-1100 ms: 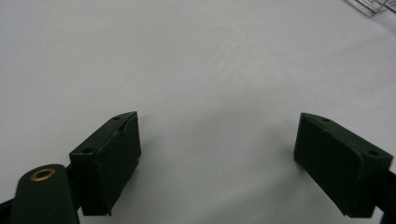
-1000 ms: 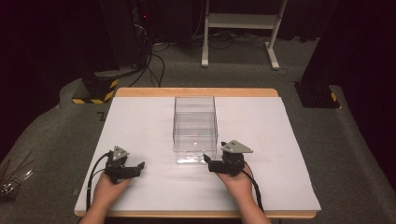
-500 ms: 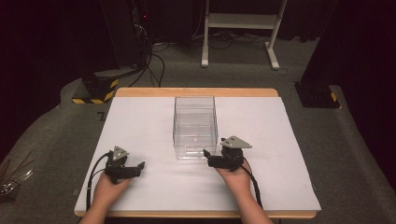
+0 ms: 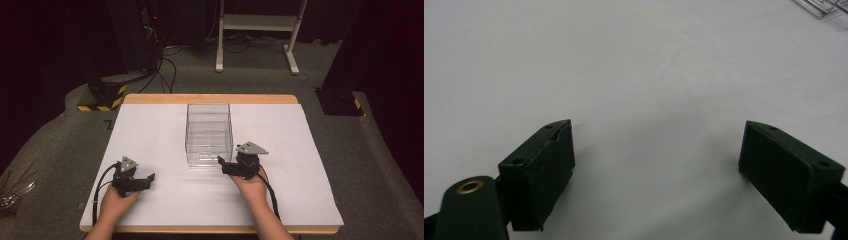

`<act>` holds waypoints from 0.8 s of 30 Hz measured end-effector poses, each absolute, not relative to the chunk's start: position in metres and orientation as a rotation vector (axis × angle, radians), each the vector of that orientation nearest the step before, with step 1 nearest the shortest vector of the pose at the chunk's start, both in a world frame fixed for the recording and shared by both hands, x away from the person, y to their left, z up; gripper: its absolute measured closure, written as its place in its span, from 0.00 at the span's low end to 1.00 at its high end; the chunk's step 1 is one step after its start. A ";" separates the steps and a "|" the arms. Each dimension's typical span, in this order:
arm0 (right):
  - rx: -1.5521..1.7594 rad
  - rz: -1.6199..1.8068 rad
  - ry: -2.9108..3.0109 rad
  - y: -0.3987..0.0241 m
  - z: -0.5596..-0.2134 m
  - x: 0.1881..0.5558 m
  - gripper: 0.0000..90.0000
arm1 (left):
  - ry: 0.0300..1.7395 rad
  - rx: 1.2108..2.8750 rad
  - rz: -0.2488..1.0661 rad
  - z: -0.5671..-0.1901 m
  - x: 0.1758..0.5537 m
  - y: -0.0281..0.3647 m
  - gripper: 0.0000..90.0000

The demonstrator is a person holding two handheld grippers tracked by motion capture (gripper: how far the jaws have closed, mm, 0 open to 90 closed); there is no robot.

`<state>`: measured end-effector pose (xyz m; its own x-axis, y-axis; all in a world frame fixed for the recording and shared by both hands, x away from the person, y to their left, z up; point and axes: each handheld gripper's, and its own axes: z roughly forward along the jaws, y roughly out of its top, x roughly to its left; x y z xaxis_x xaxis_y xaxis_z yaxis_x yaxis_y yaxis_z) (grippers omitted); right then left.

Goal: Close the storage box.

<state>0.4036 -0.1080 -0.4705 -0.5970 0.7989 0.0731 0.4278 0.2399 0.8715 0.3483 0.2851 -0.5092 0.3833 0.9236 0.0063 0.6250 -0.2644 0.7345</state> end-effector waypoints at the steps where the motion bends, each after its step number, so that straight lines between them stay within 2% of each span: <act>1: 1.125 1.305 2.131 -0.108 -0.470 0.405 0.15 | 1.326 1.994 0.588 -0.509 0.348 0.285 0.16; 24: 1.165 1.282 2.104 -0.104 -0.474 0.424 0.15 | 1.327 1.995 0.586 -0.509 0.348 0.285 0.16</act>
